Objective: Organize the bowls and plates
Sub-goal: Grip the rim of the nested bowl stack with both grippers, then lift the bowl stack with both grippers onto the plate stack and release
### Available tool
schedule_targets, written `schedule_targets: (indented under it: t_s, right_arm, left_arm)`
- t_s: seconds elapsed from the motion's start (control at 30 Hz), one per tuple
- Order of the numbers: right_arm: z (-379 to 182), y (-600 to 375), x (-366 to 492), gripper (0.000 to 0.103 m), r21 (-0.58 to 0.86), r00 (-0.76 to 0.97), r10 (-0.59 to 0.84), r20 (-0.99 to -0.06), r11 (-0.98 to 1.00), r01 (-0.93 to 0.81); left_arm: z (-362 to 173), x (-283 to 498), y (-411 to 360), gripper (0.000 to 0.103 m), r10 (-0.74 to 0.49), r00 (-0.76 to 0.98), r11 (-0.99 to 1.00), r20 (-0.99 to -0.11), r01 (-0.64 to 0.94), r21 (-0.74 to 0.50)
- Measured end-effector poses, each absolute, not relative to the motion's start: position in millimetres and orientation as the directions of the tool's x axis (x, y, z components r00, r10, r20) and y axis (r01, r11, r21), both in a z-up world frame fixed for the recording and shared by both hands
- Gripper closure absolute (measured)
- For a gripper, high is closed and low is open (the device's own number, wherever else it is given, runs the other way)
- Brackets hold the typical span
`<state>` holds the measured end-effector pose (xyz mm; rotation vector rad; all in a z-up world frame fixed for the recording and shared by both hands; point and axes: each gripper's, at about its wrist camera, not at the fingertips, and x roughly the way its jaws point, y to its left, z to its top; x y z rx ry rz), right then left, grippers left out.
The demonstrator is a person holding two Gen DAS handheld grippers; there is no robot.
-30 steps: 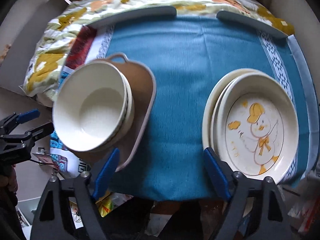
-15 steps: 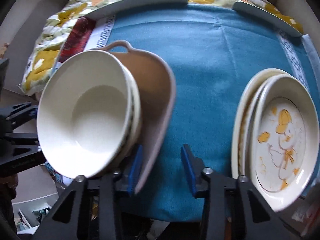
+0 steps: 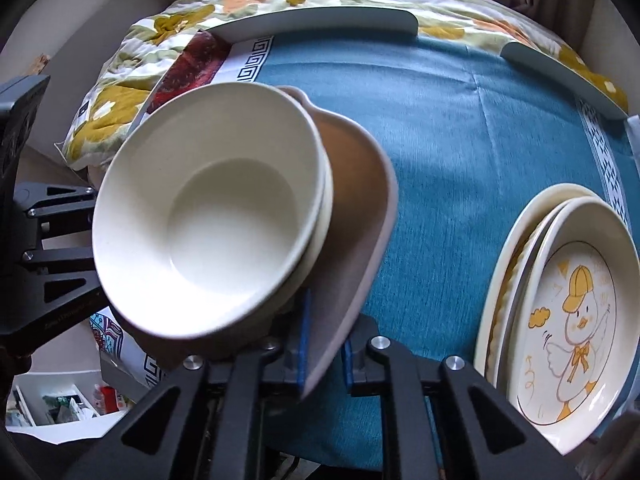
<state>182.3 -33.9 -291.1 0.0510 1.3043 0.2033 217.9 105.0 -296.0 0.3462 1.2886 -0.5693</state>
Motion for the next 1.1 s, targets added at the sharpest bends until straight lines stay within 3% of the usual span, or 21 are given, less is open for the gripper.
schedule_targets:
  t_s: [0.6,1.1]
  right_arm:
    - [-255,-60,190,0.091,0.170,0.326,0.190,-0.926,0.981,-0.089]
    - [-191,-160,176,0.090,0.154,0.388,0.196,-0.900,0.978,-0.137]
  left_arm:
    - [-259,229,82,0.093,-0.207,0.229,0.820,-0.951,0.571,-0.041]
    - [-197,204,-26,0.093,-0.230,0.309,0.855,-0.923,0.517,-0.040]
